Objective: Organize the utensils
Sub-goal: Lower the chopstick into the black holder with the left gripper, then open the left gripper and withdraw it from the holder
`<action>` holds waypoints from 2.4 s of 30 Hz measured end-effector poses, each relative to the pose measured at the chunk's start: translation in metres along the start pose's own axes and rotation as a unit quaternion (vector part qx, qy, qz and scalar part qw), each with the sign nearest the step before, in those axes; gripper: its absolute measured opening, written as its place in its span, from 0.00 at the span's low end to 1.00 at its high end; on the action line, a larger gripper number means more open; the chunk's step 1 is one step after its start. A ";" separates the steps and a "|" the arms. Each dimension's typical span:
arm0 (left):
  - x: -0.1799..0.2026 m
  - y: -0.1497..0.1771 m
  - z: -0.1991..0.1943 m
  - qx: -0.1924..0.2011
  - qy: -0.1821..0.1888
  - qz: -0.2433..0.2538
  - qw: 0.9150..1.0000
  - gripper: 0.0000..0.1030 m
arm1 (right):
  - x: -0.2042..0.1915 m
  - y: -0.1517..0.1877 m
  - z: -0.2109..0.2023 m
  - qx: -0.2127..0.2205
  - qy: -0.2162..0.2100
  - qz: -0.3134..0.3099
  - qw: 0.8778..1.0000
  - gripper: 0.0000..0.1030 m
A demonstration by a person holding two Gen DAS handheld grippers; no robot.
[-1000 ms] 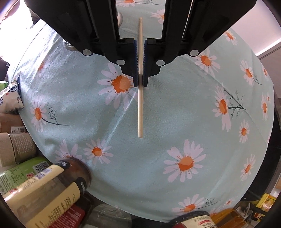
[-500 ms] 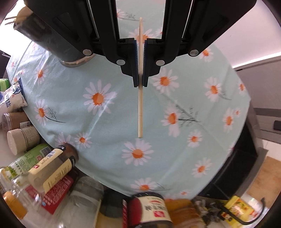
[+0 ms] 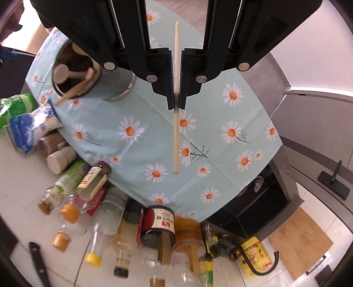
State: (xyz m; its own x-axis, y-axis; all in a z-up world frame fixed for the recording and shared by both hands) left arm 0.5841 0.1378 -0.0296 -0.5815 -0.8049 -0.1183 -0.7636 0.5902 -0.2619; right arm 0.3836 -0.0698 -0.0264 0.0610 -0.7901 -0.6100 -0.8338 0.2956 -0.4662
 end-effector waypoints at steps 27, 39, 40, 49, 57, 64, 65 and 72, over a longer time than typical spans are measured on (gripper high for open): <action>0.121 0.029 -0.123 0.352 -0.046 -0.155 0.922 0.03 | 0.022 0.005 -0.003 -0.058 -0.042 -0.101 0.992 0.56; 0.149 0.041 -0.079 0.407 -0.115 -0.186 0.887 0.04 | 0.047 0.017 -0.002 -0.091 -0.043 -0.128 0.987 0.56; 0.151 0.043 -0.075 0.406 -0.113 -0.194 0.886 0.04 | 0.048 0.017 -0.002 -0.093 -0.045 -0.130 0.986 0.56; 0.171 0.067 -0.051 0.397 -0.120 -0.218 0.883 0.05 | 0.055 0.020 0.005 -0.112 -0.059 -0.137 0.982 0.56; 0.185 0.092 -0.062 0.399 -0.125 -0.231 0.878 0.05 | 0.052 0.029 0.011 -0.128 -0.078 -0.142 0.978 0.56; 0.198 0.113 -0.076 0.402 -0.126 -0.240 0.875 0.27 | 0.050 0.033 0.007 -0.112 -0.072 -0.175 0.975 0.56; 0.201 0.119 -0.078 0.401 -0.123 -0.247 0.874 0.27 | 0.050 0.034 0.005 -0.105 -0.069 -0.186 0.975 0.56; 0.237 0.155 -0.085 0.394 -0.118 -0.250 0.876 0.33 | 0.063 0.033 -0.012 -0.065 -0.063 -0.217 0.972 0.62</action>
State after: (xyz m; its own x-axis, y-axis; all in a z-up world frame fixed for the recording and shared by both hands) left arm 0.3040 0.0441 -0.0168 -0.0847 -0.9959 0.0304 -0.4211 0.0081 -0.9070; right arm 0.3536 -0.1163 -0.0727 0.4813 -0.7513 -0.4516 -0.7770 -0.1272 -0.6165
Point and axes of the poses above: each gripper's, at about its wrist camera, not at the fingertips, and z roughly the way its jaws point, x to its right, y to its underside, the point moved 7 cm from there along z, roughly the way its jaws point, and after that the axes turned 12 degrees about z, right-handed, at the moved point
